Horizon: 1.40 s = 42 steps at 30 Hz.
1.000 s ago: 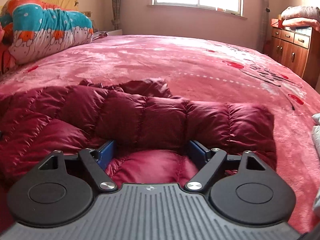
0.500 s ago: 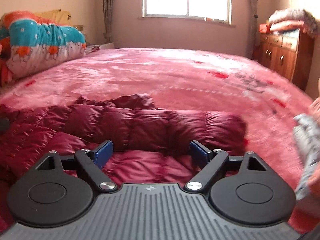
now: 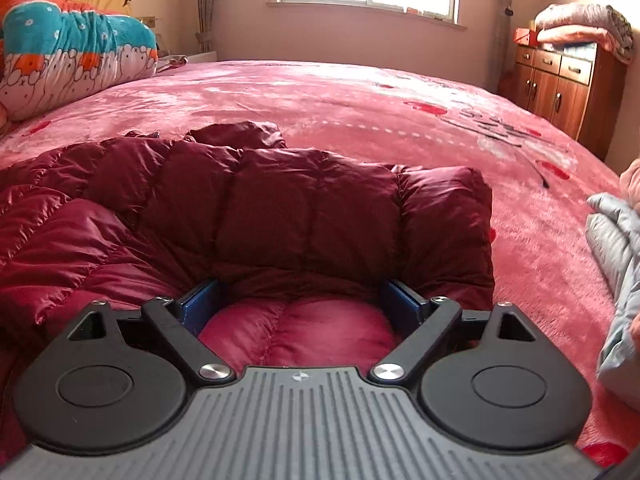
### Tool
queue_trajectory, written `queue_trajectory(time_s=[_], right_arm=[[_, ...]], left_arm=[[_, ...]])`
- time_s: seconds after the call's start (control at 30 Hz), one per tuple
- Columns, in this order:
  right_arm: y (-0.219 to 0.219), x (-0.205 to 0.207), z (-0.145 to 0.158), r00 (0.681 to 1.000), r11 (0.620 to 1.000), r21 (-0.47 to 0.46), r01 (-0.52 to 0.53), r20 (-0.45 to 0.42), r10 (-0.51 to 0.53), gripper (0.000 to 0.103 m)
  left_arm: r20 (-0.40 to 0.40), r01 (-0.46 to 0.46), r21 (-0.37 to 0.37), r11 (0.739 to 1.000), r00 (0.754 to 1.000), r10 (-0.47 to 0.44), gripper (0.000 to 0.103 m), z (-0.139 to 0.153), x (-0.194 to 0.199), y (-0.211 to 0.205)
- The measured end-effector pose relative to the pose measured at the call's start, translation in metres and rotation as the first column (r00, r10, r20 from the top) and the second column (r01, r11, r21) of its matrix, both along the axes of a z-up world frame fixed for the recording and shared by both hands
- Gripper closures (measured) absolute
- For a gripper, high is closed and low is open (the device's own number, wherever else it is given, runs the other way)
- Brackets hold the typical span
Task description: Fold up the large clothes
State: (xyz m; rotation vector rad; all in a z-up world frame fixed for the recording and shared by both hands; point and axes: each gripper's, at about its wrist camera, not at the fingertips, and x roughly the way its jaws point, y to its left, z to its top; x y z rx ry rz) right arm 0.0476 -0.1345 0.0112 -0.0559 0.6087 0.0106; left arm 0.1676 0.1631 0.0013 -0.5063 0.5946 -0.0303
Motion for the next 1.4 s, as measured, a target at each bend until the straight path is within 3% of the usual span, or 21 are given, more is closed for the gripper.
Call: queue_trajectory(time_s=[0.17,0.33,0.5,0.63,0.87,1.13,1.4], right_arm=[[-0.002,-0.003,-0.004,1.000,1.000,-0.006,0.001,0.014,-0.001,0.000],[-0.007,-0.011,0.009,1.000,0.999,0.031,0.029,0.004,-0.029,0.000],[-0.027,-0.056,0.043,0.997,0.994,0.096,0.057,0.050,-0.062,0.000],[-0.054,-0.099,0.062,0.996,0.986,0.145,0.084,0.017,-0.088,0.000],[-0.112,-0.178,0.082,0.995,0.966,0.238,0.102,-0.018,-0.100,0.000],[-0.146,-0.242,0.092,0.995,0.963,0.253,0.097,-0.042,-0.089,0.000],[-0.151,-0.277,0.071,0.977,0.944,0.331,0.017,-0.205,0.055,0.000]], left_arm=[[-0.004,-0.006,0.059,0.998,1.000,0.006,0.019,0.004,-0.004,-0.008],[0.051,0.010,0.053,0.999,0.999,-0.013,0.019,0.029,-0.027,-0.009],[0.093,0.007,0.097,0.995,0.996,-0.017,0.019,0.049,-0.072,-0.007],[0.093,-0.010,0.110,0.994,0.996,-0.001,0.019,0.061,-0.106,-0.002],[0.046,0.002,0.152,0.988,0.999,-0.009,0.018,0.066,-0.180,0.000],[-0.003,-0.030,0.153,0.988,1.000,0.031,0.018,0.062,-0.234,0.011],[-0.071,-0.050,0.102,0.994,0.996,0.058,0.018,0.039,-0.261,0.022]])
